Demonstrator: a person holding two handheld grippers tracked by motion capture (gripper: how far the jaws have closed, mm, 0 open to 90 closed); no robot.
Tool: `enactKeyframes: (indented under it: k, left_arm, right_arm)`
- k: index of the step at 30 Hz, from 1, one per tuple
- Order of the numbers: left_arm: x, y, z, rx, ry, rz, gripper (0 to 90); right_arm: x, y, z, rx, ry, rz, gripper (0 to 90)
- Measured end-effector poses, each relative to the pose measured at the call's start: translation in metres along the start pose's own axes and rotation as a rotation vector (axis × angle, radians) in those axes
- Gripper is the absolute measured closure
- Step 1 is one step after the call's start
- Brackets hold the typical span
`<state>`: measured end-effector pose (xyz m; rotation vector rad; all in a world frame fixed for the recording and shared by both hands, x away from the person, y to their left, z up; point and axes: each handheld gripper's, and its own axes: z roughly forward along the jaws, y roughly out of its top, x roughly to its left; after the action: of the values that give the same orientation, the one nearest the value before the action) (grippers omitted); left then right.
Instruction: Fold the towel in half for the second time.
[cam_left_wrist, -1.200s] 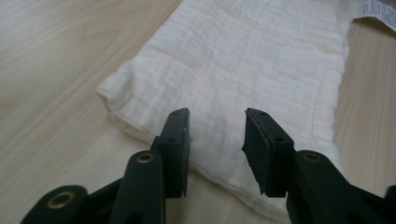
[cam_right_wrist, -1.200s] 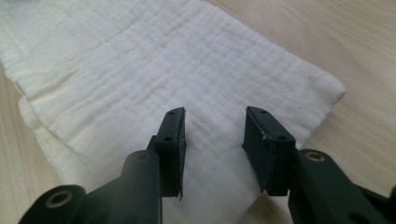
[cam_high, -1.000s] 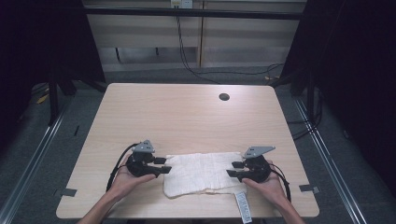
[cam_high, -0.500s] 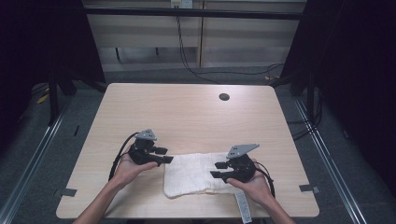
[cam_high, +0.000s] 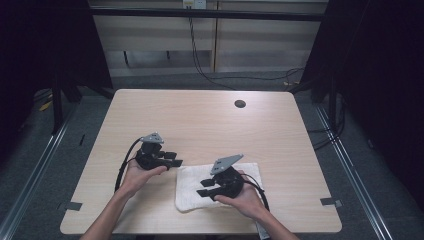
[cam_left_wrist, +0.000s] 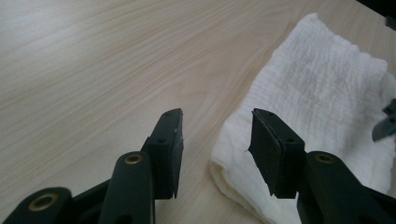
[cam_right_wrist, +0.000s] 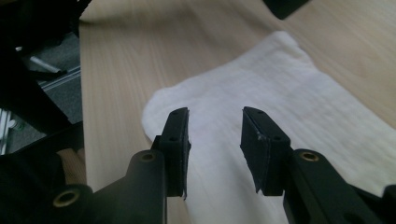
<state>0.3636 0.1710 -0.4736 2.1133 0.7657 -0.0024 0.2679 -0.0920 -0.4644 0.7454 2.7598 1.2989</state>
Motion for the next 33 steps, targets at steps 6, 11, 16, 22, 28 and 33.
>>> enactKeyframes:
  k: [6, 11, 16, 22, 28, 33]
  left_arm:
    - [0.0, -0.004, 0.002, 0.018, 0.014, 0.005, 52.0]
    - [0.0, -0.005, 0.003, 0.022, 0.02, 0.006, 50.4]
    - [0.002, -0.006, 0.003, 0.027, 0.028, 0.003, 49.8]
    - [0.003, -0.007, 0.005, 0.036, 0.03, 0.0, 48.7]
    - [0.003, -0.007, 0.003, 0.032, 0.032, 0.002, 48.3]
    - [0.005, -0.008, 0.003, 0.025, 0.035, -0.007, 48.0]
  right_arm:
    - [0.014, 0.015, 0.034, 0.039, 0.063, -0.041, 61.3]
    - [0.018, 0.015, 0.055, 0.089, 0.088, -0.069, 62.4]
    - [0.022, 0.014, 0.062, 0.082, 0.086, -0.083, 62.2]
    - [0.023, 0.014, 0.066, 0.065, 0.101, -0.1, 59.2]
    - [0.031, 0.013, 0.074, 0.083, 0.072, -0.136, 55.8]
    - [0.031, 0.011, 0.073, 0.073, 0.029, -0.167, 64.0]
